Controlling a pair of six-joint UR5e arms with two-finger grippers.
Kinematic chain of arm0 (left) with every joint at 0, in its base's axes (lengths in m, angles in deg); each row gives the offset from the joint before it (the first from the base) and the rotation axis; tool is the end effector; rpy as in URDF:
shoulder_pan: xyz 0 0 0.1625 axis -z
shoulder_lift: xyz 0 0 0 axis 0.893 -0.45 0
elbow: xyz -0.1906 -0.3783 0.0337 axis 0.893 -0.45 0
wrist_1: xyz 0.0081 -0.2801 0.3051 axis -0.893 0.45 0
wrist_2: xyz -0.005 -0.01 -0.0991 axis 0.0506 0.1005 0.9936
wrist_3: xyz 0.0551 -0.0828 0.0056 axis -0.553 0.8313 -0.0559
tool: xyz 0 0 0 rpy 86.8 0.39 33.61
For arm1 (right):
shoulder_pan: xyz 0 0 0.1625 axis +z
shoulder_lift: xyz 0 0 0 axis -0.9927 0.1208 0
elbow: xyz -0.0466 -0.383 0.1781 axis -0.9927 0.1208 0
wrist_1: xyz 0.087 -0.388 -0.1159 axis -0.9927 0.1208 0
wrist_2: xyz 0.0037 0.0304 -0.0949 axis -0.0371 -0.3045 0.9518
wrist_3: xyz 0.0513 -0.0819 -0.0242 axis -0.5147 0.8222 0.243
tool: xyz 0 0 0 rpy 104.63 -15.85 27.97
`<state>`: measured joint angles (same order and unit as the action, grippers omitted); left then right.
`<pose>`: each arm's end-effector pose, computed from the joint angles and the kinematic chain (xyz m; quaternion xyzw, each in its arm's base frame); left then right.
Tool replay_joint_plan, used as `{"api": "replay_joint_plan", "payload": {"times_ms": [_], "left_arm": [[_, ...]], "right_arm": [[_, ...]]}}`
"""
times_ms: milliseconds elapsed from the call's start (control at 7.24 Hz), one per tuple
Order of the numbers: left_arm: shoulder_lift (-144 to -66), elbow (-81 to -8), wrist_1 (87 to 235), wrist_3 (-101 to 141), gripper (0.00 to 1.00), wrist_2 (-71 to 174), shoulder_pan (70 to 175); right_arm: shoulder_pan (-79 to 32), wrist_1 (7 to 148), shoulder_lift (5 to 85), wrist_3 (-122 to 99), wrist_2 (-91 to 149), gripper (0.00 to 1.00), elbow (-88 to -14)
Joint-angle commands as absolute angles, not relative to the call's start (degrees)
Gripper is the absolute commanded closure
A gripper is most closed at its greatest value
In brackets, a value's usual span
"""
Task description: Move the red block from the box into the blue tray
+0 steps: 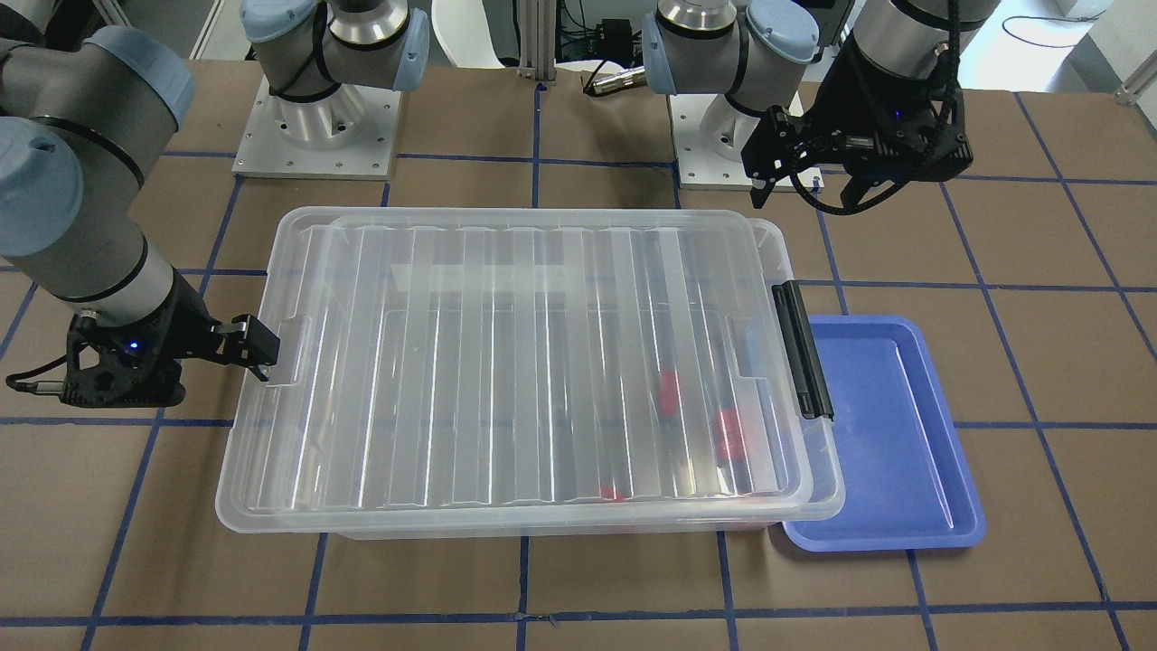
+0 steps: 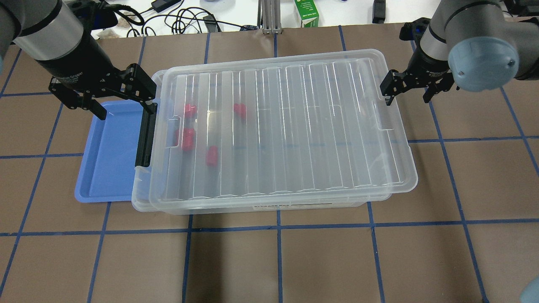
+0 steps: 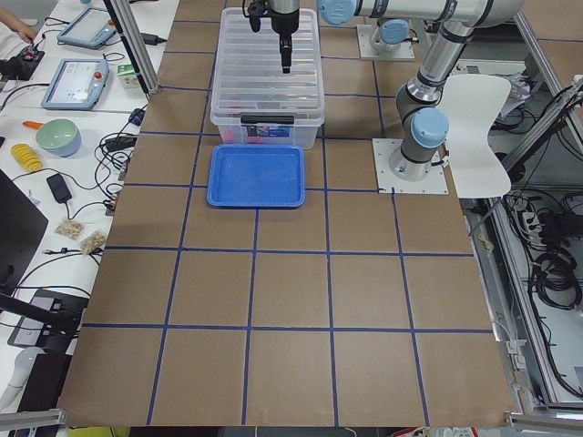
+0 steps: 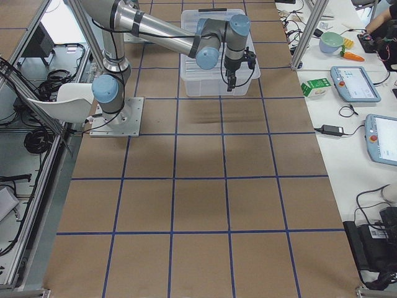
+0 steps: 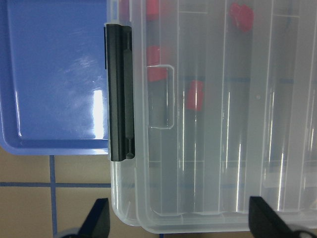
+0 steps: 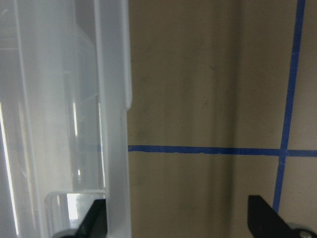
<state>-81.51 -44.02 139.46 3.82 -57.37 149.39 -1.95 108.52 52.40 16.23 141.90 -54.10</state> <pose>-0.1070 -0.4678 0.5078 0.0218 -0.9994 -0.0115 0.0254 0.0454 -0.5772 0.3484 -0.0185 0.9998 0.0082 0.0058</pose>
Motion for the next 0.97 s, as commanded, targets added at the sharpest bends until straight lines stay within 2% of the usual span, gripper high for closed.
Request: {"api": "replay_joint_plan", "payload": {"times_ms": [0,829], "left_arm": [[-81.4,-44.0,139.6,3.8,0.0,-57.8,149.5],[-82.9,-44.0,138.7,4.4,0.0,-57.8,149.7]], "right_arm": [[-4.4,108.4,52.6,19.1,141.9,0.0,-54.1],[-13.5,107.8,53.0,27.6,142.5,0.0,-53.7]]}}
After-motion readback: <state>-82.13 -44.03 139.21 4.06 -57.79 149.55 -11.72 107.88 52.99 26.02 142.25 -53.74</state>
